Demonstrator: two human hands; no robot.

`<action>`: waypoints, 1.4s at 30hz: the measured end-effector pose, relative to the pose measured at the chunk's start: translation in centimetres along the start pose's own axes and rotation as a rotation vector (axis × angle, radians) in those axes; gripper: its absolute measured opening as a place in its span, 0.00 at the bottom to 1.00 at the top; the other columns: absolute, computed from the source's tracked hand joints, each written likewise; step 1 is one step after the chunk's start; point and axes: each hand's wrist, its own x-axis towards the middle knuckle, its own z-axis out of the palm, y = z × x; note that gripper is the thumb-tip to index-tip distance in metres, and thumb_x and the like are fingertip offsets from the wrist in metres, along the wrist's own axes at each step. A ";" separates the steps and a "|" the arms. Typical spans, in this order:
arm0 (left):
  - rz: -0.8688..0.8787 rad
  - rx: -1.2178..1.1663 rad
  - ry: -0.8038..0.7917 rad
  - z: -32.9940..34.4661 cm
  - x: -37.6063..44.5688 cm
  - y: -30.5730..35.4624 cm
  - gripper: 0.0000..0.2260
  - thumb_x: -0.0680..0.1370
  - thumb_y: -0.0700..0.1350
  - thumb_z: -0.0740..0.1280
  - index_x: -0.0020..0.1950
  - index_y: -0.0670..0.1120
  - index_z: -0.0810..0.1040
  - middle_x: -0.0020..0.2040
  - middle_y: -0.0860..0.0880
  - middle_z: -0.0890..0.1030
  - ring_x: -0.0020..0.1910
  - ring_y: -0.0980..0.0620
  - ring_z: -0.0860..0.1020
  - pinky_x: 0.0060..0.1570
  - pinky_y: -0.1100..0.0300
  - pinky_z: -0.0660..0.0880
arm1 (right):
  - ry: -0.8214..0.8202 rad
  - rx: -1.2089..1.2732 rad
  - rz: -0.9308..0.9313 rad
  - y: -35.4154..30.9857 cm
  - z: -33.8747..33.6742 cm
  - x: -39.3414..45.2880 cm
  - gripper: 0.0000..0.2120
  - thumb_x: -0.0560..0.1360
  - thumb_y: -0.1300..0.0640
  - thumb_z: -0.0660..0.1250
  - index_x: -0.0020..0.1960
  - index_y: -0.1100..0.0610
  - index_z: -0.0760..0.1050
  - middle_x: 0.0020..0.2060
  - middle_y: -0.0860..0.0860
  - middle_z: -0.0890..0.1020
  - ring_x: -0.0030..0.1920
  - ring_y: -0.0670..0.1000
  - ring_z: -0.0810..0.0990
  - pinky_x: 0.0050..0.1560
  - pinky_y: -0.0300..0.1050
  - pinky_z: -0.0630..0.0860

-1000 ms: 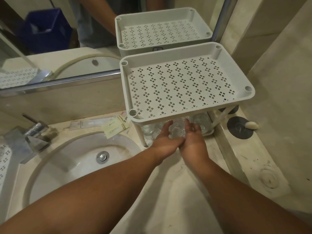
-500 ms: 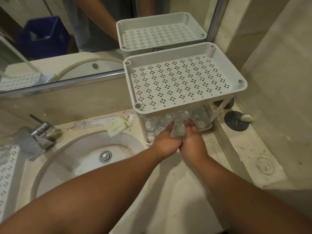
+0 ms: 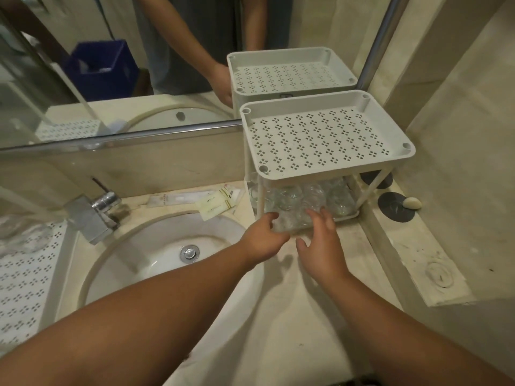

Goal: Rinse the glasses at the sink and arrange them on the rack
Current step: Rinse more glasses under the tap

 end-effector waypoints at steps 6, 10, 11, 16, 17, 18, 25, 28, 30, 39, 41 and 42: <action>-0.044 -0.064 0.089 -5.0 -3.8 -3.9 0.25 0.77 0.49 0.67 0.74 0.54 0.68 0.72 0.46 0.70 0.61 0.45 0.78 0.51 0.56 0.76 | -0.049 0.127 -0.049 -3.2 3.0 -3.8 0.24 0.75 0.62 0.67 0.70 0.50 0.70 0.65 0.48 0.71 0.47 0.48 0.78 0.47 0.38 0.72; -0.068 -0.084 0.185 -8.9 -6.6 -6.8 0.24 0.77 0.48 0.66 0.73 0.54 0.69 0.72 0.47 0.70 0.60 0.44 0.78 0.52 0.54 0.78 | -0.115 0.145 -0.102 -5.9 5.8 -5.9 0.23 0.75 0.60 0.68 0.68 0.47 0.70 0.63 0.43 0.70 0.46 0.43 0.77 0.45 0.36 0.72; -0.069 -0.085 0.217 -10.0 -7.5 -7.5 0.24 0.77 0.48 0.66 0.73 0.54 0.69 0.72 0.48 0.70 0.60 0.45 0.78 0.55 0.53 0.79 | -0.135 0.141 -0.123 -6.7 6.5 -6.3 0.23 0.75 0.60 0.68 0.67 0.46 0.70 0.63 0.42 0.70 0.46 0.42 0.77 0.45 0.36 0.73; -0.053 -0.094 0.370 -14.7 -11.4 -10.2 0.23 0.77 0.46 0.66 0.72 0.52 0.71 0.63 0.52 0.74 0.44 0.51 0.80 0.43 0.57 0.78 | -0.190 0.133 -0.236 -11.5 9.6 -7.6 0.23 0.75 0.59 0.68 0.66 0.43 0.70 0.60 0.40 0.70 0.44 0.40 0.77 0.43 0.31 0.70; -0.051 -0.103 0.397 -15.6 -12.2 -10.6 0.23 0.77 0.46 0.66 0.72 0.52 0.71 0.59 0.53 0.74 0.43 0.51 0.80 0.43 0.57 0.78 | -0.198 0.134 -0.260 -12.7 10.2 -7.8 0.23 0.75 0.59 0.68 0.66 0.42 0.70 0.60 0.39 0.69 0.44 0.39 0.78 0.43 0.30 0.69; -0.047 -0.110 0.424 -16.6 -13.0 -11.0 0.23 0.77 0.45 0.66 0.72 0.53 0.71 0.57 0.54 0.74 0.43 0.52 0.81 0.44 0.57 0.79 | -0.205 0.140 -0.285 -13.9 10.8 -8.1 0.23 0.75 0.59 0.68 0.66 0.42 0.70 0.60 0.39 0.69 0.43 0.39 0.78 0.42 0.30 0.69; 0.031 -0.061 0.543 -23.3 -17.8 -13.0 0.28 0.77 0.47 0.66 0.77 0.53 0.67 0.76 0.50 0.67 0.62 0.44 0.78 0.57 0.49 0.78 | -0.279 0.133 -0.409 -22.3 14.9 -10.4 0.27 0.75 0.61 0.67 0.71 0.42 0.67 0.75 0.41 0.58 0.39 0.40 0.80 0.50 0.39 0.76; 0.036 -0.037 0.573 -26.1 -19.3 -14.0 0.29 0.77 0.47 0.66 0.77 0.55 0.65 0.80 0.50 0.58 0.61 0.43 0.78 0.54 0.52 0.79 | -0.322 0.092 -0.444 -25.1 16.4 -11.5 0.29 0.76 0.60 0.67 0.73 0.42 0.65 0.79 0.43 0.53 0.39 0.40 0.80 0.49 0.37 0.74; 0.044 -0.025 0.596 -27.9 -20.0 -14.5 0.29 0.76 0.48 0.66 0.78 0.55 0.65 0.81 0.49 0.57 0.63 0.43 0.78 0.59 0.49 0.78 | -0.337 0.062 -0.475 -26.7 17.3 -11.9 0.30 0.76 0.59 0.67 0.74 0.41 0.64 0.79 0.43 0.50 0.38 0.41 0.80 0.47 0.37 0.73; 0.115 -0.267 0.681 -35.5 -22.4 -14.8 0.16 0.76 0.47 0.67 0.65 0.53 0.75 0.61 0.47 0.78 0.50 0.45 0.82 0.49 0.51 0.79 | -0.395 -0.019 -0.685 -33.0 21.3 -12.1 0.31 0.75 0.59 0.68 0.76 0.47 0.64 0.64 0.49 0.73 0.40 0.40 0.74 0.49 0.38 0.71; 0.097 -0.332 0.702 -36.9 -22.6 -15.8 0.11 0.76 0.47 0.68 0.59 0.52 0.76 0.55 0.48 0.79 0.49 0.44 0.82 0.48 0.50 0.78 | -0.403 -0.070 -0.702 -34.2 22.3 -11.9 0.29 0.75 0.58 0.69 0.74 0.47 0.67 0.61 0.49 0.74 0.43 0.41 0.73 0.51 0.38 0.70; 0.084 -0.361 0.716 -37.4 -22.6 -16.4 0.11 0.76 0.47 0.68 0.58 0.51 0.77 0.54 0.48 0.80 0.49 0.43 0.82 0.47 0.51 0.78 | -0.408 -0.093 -0.713 -34.9 22.8 -11.8 0.29 0.74 0.58 0.70 0.73 0.48 0.68 0.61 0.49 0.75 0.46 0.42 0.73 0.52 0.38 0.70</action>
